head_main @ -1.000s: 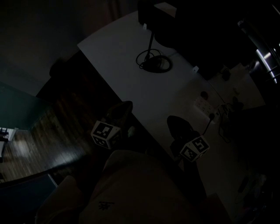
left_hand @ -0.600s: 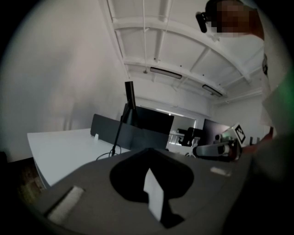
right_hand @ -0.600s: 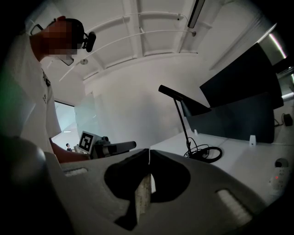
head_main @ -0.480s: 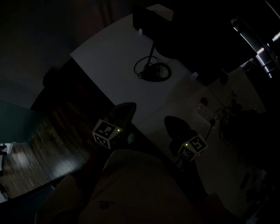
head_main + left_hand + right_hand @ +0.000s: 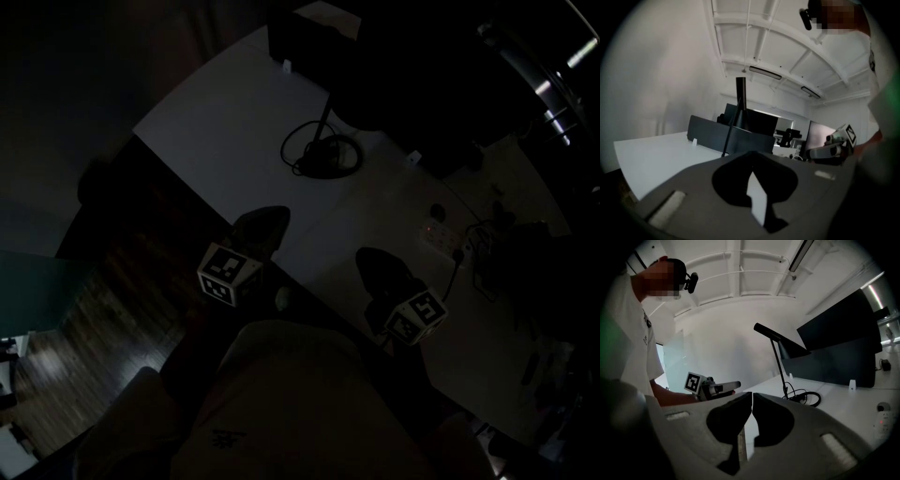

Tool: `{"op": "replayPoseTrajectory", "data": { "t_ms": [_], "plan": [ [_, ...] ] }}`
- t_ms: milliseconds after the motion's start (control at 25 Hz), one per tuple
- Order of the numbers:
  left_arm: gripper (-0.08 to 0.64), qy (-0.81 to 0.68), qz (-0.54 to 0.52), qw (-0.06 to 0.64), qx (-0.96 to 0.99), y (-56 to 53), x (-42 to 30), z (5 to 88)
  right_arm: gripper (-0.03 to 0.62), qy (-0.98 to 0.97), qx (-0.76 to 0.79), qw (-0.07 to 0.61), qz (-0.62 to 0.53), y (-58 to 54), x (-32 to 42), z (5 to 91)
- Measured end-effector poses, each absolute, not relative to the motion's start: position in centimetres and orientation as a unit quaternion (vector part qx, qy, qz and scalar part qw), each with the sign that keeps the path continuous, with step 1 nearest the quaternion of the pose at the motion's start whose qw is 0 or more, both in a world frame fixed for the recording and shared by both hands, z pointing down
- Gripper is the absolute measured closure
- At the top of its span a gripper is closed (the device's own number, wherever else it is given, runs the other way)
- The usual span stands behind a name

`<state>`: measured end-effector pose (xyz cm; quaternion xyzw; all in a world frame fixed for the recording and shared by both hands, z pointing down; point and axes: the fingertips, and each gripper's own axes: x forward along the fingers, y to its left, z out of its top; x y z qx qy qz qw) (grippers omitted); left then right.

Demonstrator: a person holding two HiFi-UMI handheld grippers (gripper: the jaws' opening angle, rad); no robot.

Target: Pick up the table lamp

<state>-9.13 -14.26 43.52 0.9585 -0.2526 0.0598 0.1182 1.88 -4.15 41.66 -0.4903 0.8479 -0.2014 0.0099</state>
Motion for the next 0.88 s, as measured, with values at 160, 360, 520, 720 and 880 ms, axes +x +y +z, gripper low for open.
{"op": "replayPoseTrajectory", "data": {
  "t_ms": [160, 360, 520, 720, 880],
  "plan": [
    [0.563, -0.243, 0.062, 0.115, 0.961, -16.4, -9.3, 43.8, 0.586, 0.844, -0.497, 0.012, -0.201, -5.5, 1.1, 41.6],
    [0.561, -0.236, 0.067, 0.110, 0.963, -17.6, -8.8, 44.0, 0.586, 0.842, -0.501, 0.014, -0.199, -5.9, 1.0, 41.2],
    [0.561, -0.233, 0.073, 0.113, 0.963, -18.0, -8.2, 44.5, 0.586, 0.836, -0.508, 0.018, -0.206, -5.7, 1.8, 41.4],
    [0.561, -0.240, 0.078, 0.116, 0.961, -18.1, -7.0, 44.9, 0.584, 0.840, -0.501, 0.006, -0.207, -5.1, 2.7, 42.1],
    [0.563, -0.247, 0.080, 0.112, 0.959, -18.3, -5.6, 44.4, 0.584, 0.851, -0.483, -0.002, -0.205, -5.3, 3.4, 42.1]
  ]
}}
